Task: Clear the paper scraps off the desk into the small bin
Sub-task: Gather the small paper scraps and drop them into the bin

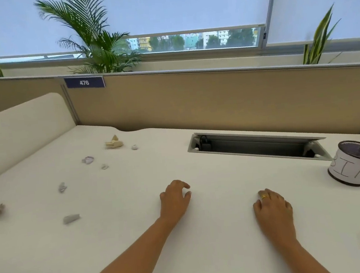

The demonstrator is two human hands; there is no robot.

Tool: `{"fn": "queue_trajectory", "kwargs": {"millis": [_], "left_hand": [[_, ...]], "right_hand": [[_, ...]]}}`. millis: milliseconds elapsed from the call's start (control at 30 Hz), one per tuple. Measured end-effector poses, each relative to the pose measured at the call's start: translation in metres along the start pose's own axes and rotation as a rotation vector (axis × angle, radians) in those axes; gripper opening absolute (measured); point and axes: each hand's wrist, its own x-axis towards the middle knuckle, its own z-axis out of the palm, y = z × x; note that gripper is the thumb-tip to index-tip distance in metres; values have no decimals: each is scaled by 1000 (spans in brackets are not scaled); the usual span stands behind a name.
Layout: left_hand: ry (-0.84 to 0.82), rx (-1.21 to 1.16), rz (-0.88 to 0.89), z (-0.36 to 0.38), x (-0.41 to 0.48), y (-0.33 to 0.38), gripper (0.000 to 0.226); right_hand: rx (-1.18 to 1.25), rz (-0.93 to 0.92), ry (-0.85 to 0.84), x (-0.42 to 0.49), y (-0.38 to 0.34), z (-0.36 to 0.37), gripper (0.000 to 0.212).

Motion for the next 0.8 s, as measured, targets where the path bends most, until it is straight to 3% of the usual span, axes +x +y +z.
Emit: {"fn": "queue_trajectory", "kwargs": {"millis": [267, 467, 567, 700, 800], "left_hand": [[211, 97, -182, -93, -57, -93, 22], [369, 111, -97, -140, -89, -136, 23], [327, 168, -147, -158, -94, -160, 33], [113, 349, -223, -171, -86, -193, 69], [0, 430, -201, -175, -75, -208, 70]], "right_hand": [[117, -93, -19, -32, -47, 5, 33], [302, -257, -115, -60, -121, 14, 37], [335, -344, -203, -75, -164, 20, 42], [325, -444, -299, -84, -219, 25, 47], [312, -514, -353, -86, -256, 28, 49]]}}
